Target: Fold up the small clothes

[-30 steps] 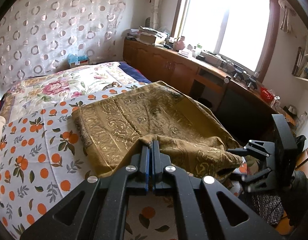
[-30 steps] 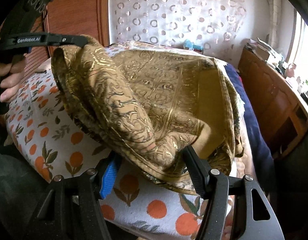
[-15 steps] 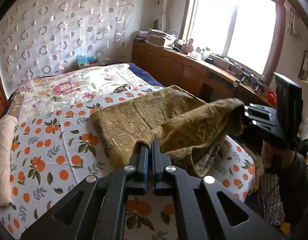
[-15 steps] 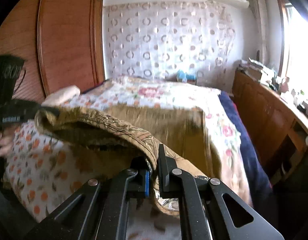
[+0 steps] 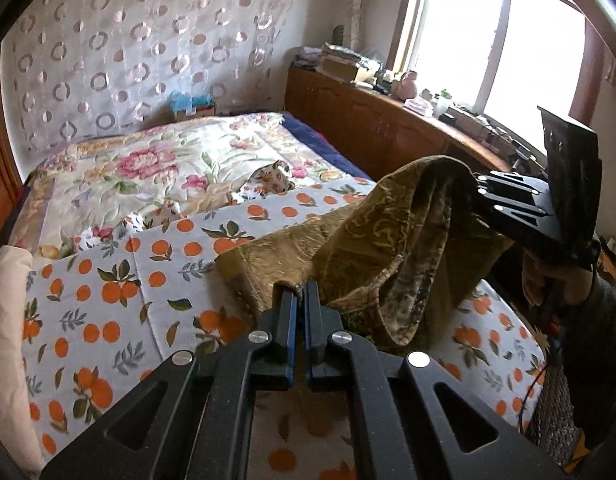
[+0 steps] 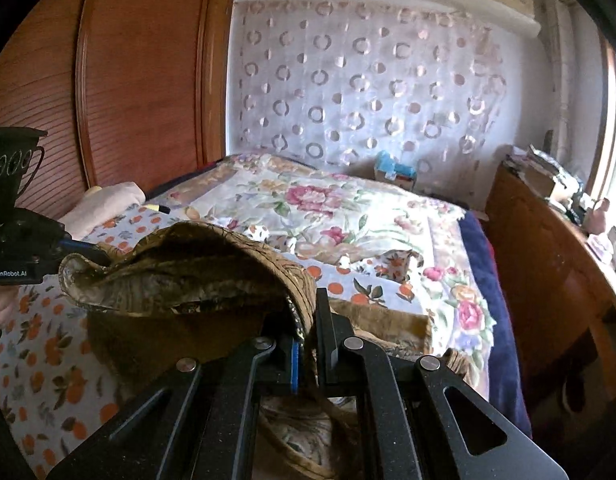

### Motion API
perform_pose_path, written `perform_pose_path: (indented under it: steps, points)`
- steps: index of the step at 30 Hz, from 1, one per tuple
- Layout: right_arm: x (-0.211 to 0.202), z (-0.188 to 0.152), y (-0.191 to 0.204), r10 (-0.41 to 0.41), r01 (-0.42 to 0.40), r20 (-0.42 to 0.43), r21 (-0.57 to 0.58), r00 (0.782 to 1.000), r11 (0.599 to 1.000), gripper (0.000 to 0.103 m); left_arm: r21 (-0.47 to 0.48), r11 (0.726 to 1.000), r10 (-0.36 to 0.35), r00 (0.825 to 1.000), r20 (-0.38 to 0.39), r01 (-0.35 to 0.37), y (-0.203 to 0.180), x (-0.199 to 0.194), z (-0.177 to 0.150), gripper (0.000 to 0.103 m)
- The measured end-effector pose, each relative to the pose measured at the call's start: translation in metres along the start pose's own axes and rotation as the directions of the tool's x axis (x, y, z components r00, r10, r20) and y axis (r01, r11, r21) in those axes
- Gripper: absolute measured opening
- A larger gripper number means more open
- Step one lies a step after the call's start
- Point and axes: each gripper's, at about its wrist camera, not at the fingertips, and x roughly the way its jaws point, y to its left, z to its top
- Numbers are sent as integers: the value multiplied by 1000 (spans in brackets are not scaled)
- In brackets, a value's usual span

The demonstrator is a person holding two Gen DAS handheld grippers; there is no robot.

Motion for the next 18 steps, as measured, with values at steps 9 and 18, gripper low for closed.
perform_pose_path:
  steps: [9,18]
  points:
    - [70,8,-19,25,-23,-160,15,987,1000,6,-25,1000,-15,996,-85,13,19,26,-8,31]
    - [82,27,-18,-14,10,-186,-23,982,1000,19,-41,998,39,997,-71,-42,39,12,-12,53]
